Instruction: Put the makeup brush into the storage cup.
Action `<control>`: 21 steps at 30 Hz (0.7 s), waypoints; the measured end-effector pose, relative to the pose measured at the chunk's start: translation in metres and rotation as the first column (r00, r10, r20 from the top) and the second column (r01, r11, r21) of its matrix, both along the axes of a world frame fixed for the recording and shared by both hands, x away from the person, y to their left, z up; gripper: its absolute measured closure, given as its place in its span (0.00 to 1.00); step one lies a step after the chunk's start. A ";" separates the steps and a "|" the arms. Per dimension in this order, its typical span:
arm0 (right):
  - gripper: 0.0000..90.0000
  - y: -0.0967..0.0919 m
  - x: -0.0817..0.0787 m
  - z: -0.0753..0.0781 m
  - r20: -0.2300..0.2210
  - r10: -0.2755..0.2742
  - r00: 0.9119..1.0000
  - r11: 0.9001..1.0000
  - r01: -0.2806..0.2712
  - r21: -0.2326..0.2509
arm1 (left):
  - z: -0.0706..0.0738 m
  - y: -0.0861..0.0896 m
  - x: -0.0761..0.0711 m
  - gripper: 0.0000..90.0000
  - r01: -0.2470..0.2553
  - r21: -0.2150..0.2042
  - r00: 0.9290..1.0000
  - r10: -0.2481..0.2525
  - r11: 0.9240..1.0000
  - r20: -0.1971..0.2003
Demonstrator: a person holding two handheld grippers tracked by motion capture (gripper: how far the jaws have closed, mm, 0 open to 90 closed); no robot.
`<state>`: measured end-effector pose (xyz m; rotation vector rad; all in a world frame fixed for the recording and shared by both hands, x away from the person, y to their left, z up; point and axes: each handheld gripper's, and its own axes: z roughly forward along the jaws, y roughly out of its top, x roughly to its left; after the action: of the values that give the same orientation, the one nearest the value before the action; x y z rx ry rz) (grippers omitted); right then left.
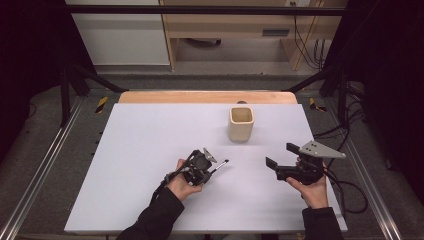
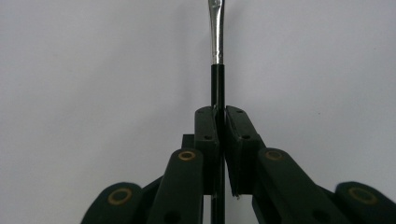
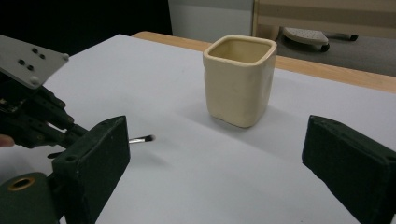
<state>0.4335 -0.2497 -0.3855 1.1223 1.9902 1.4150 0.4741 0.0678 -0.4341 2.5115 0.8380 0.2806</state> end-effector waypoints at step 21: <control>0.08 0.006 -0.001 -0.002 -0.021 0.014 1.000 1.000 -0.014 0.009 | 0.025 0.042 -0.023 0.93 -0.085 -0.241 0.985 0.119 0.967 0.129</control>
<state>0.4320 -0.2438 -0.3873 1.1338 2.0122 1.4258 0.4509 0.1101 -0.4089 2.2051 0.8890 0.3677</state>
